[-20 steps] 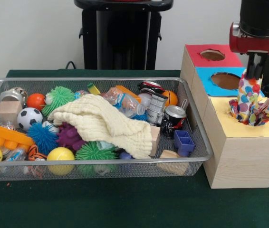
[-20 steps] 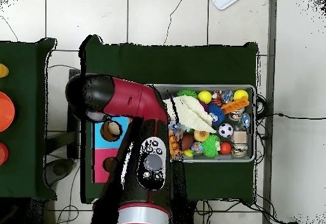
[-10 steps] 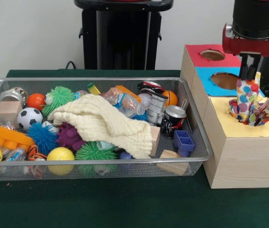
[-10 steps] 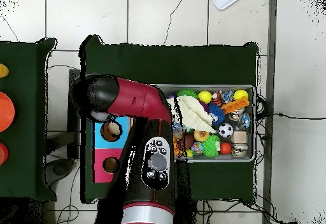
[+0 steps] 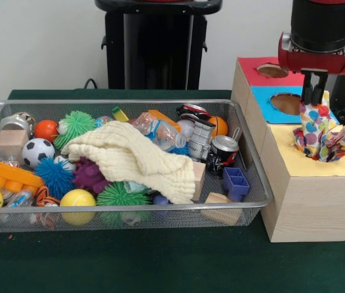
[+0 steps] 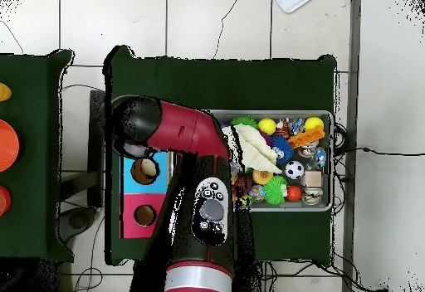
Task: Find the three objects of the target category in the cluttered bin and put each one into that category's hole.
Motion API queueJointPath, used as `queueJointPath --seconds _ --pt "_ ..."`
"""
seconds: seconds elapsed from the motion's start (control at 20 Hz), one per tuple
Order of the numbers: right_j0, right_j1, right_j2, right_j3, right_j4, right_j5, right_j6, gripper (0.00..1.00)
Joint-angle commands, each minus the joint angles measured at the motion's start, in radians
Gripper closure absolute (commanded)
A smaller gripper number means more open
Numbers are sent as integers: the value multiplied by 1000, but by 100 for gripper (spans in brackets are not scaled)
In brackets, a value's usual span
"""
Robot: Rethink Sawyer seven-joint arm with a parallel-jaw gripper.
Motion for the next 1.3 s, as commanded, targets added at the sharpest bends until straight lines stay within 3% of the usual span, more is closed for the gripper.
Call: queueJointPath --seconds 0.05,0.75,1.3 --pt "-37 59 101 84 40 -66 149 100" --pt "-63 65 160 120 72 -169 136 100" --pt "-55 126 126 77 0 -179 120 100"
